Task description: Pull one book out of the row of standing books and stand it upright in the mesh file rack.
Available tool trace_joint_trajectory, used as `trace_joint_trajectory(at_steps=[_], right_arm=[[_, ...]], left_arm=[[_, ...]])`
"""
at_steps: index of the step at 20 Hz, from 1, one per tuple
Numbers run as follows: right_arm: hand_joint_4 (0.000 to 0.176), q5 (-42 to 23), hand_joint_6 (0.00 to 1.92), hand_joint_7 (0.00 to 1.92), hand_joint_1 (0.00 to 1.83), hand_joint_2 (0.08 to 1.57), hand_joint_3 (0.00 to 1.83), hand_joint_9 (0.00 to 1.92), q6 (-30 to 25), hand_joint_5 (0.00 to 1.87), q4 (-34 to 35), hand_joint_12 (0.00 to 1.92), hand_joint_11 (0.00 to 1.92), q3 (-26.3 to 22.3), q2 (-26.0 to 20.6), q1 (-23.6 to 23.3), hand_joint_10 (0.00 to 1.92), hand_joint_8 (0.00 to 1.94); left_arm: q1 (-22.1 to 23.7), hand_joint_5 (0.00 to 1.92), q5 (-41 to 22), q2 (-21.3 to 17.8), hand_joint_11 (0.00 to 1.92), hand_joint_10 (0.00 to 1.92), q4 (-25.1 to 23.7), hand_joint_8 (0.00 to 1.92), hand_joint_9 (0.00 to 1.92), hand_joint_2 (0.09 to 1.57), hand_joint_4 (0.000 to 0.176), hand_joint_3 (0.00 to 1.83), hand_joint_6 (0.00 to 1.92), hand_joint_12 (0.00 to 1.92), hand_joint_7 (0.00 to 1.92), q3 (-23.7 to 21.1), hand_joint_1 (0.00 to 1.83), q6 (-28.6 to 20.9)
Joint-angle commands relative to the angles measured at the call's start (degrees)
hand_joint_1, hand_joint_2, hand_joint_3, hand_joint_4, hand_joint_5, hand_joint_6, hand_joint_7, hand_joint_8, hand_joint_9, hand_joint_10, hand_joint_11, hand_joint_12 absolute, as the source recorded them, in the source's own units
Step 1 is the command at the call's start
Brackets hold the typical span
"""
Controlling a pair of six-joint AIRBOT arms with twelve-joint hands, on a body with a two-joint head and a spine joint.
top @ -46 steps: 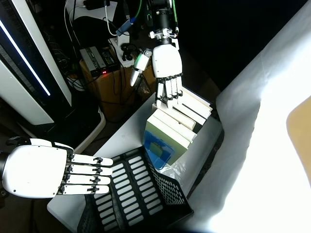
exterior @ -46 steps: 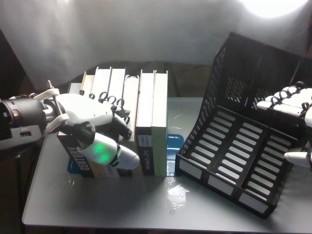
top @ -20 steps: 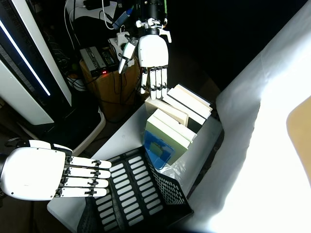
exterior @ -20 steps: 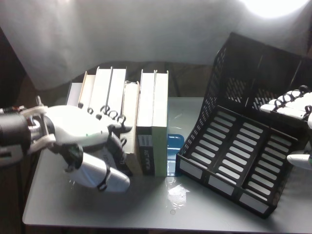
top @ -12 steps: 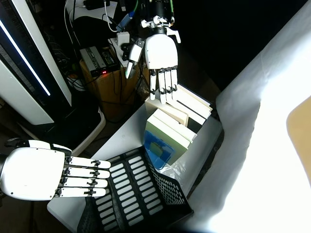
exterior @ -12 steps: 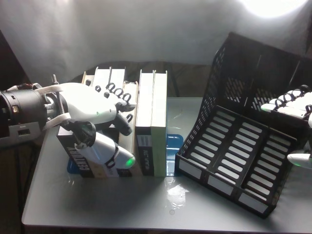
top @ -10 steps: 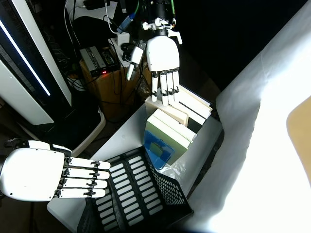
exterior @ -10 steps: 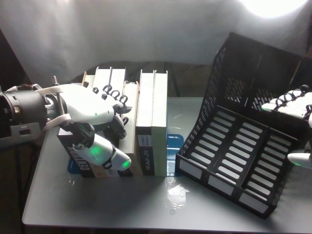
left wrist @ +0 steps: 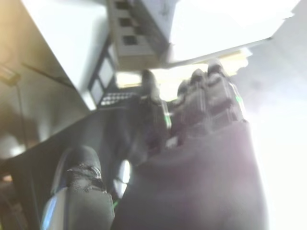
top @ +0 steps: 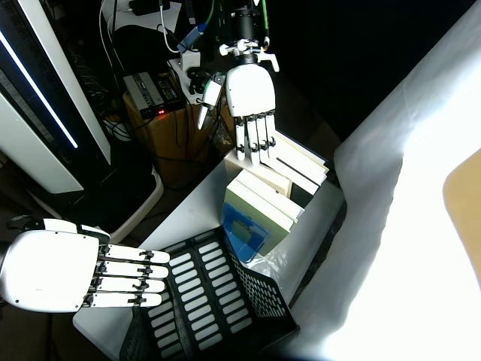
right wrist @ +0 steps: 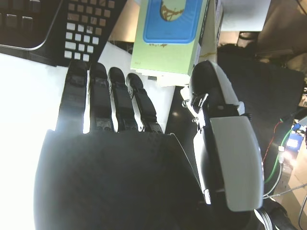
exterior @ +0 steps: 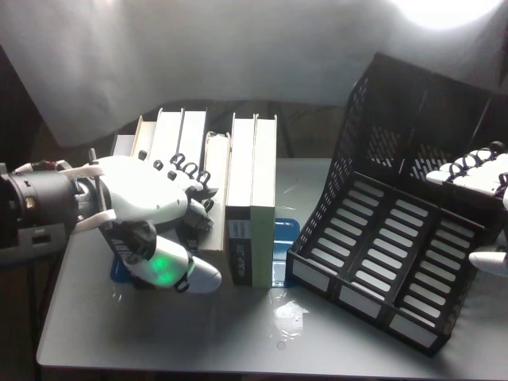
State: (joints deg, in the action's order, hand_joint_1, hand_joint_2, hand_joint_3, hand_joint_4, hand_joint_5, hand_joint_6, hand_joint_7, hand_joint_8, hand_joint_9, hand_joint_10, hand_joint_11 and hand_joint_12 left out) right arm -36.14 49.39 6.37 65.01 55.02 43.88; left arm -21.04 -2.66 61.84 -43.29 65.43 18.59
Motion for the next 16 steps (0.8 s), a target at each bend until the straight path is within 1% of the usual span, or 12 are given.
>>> trace_joint_trajectory(at_steps=[1, 5, 6, 7, 8, 9, 11, 12, 13, 14, 16], right_arm=[[0.000, -5.93, 0.00, 0.00, 0.50, 1.31, 0.00, 0.00, -0.28, 0.00, 0.46, 0.00, 0.00, 0.32, -0.44, 0.00, 0.00, 0.00], [0.000, -5.93, 0.00, 0.00, 0.51, 1.31, 0.00, 0.00, -0.44, 0.00, 0.49, 0.00, 0.00, 0.35, -0.42, 0.05, 0.00, 0.00], [0.000, -5.93, 0.00, 0.00, 0.54, 1.31, 0.00, 0.00, -0.44, 0.00, 0.59, 0.00, 0.00, 0.37, -0.39, 0.11, 0.00, 0.00], [0.000, -5.93, 0.00, 0.00, 0.53, 1.31, 0.00, 0.00, -0.44, 0.00, 0.64, 0.00, 0.00, 0.40, -0.35, 0.14, 0.00, 0.00], [0.000, -5.93, 0.00, 0.00, 0.53, 1.31, 0.00, 0.00, -0.44, 0.00, 0.68, 0.00, 0.00, 0.43, -0.31, 0.16, 0.00, 0.00], [0.000, -5.93, 0.00, 0.00, 0.51, 1.31, 0.00, 0.00, -0.44, 0.00, 0.74, 0.00, 0.00, 0.46, -0.28, 0.19, 0.00, 0.00], [0.000, -5.93, 0.00, 0.00, 0.50, 1.31, 0.00, 0.00, -0.44, 0.00, 0.88, 0.00, 0.00, 0.46, -0.28, 0.29, 0.00, 0.00], [0.000, -5.92, 0.00, 0.00, 0.51, 1.31, 0.00, 0.00, -0.44, 0.00, 0.92, 0.00, 0.00, 0.48, -0.28, 0.34, 0.00, 0.00], [0.000, -5.92, 0.00, 0.00, 0.51, 1.31, 0.00, 0.00, -0.44, 0.00, 1.05, 0.00, 0.00, 0.48, -0.28, 0.43, 0.00, 0.00], [0.000, -5.92, 0.00, 0.00, 0.53, 1.31, 0.00, 0.00, -0.44, 0.00, 1.15, 0.00, 0.00, 0.50, -0.27, 0.50, 0.00, 0.00], [0.000, -5.93, 0.00, 0.00, 0.50, 1.32, 0.00, 0.00, -0.44, 0.00, 1.39, 0.00, 0.00, 0.53, -0.20, 0.69, 0.00, 0.00]], left_arm=[[-0.92, 0.54, -1.45, -0.55, 0.00, 0.00, -0.25, 0.00, 0.00, 1.13, 0.000, 0.00, 0.03, 0.00, 0.00, -0.63, 0.07, 0.18], [-2.48, 0.55, -2.19, -2.15, 0.00, 0.00, -0.22, 0.00, 0.00, 1.13, 0.000, 0.00, 0.02, 0.00, 0.00, -2.55, 0.06, 0.18], [-2.69, 0.51, -2.35, -2.45, 0.00, 0.00, -0.11, 0.00, 0.00, 1.14, 0.000, 0.01, 0.01, 0.00, 0.00, -2.87, 0.02, 0.18], [-2.99, 0.58, -2.60, -2.82, 0.00, 0.00, 0.04, 0.00, 0.00, 1.12, 0.000, 0.00, 0.03, 0.00, 0.00, -3.27, 0.11, 0.18], [-3.32, 0.60, -2.87, -3.10, 0.00, 0.00, 0.26, 0.00, 0.00, 1.12, 0.000, 0.00, 0.04, 0.00, 0.00, -3.58, 0.13, 0.18], [-3.71, 0.59, -3.17, -3.39, 0.00, 0.00, 0.36, 0.00, 0.00, 1.12, 0.000, 0.00, 0.03, 0.00, 0.00, -3.96, 0.09, 0.18], [-4.49, 0.58, -3.78, -3.75, 0.00, 0.00, 0.61, 0.00, 0.00, 1.12, 0.000, 0.00, 0.02, 0.00, 0.00, -4.55, 0.11, 0.18], [-4.88, 0.58, -4.10, -3.98, 0.00, 0.00, 0.67, 0.00, 0.00, 1.13, 0.000, 0.00, 0.02, 0.00, 0.00, -4.89, 0.09, 0.18], [-5.36, 0.62, -4.48, -4.18, 0.00, 0.00, 0.72, 0.00, 0.00, 1.12, 0.000, 0.00, 0.03, 0.00, 0.00, -5.17, 0.13, 0.18], [-5.75, 0.64, -4.98, -4.37, 0.00, 0.00, 0.72, 0.00, 0.00, 1.12, 0.000, 0.00, 0.04, 0.00, 0.00, -5.39, 0.14, 0.18], [-6.24, 0.60, -5.63, -4.58, 0.00, 0.00, 0.72, 0.00, 0.00, 1.12, 0.000, 0.00, 0.02, 0.00, 0.00, -5.77, 0.15, 0.18]])
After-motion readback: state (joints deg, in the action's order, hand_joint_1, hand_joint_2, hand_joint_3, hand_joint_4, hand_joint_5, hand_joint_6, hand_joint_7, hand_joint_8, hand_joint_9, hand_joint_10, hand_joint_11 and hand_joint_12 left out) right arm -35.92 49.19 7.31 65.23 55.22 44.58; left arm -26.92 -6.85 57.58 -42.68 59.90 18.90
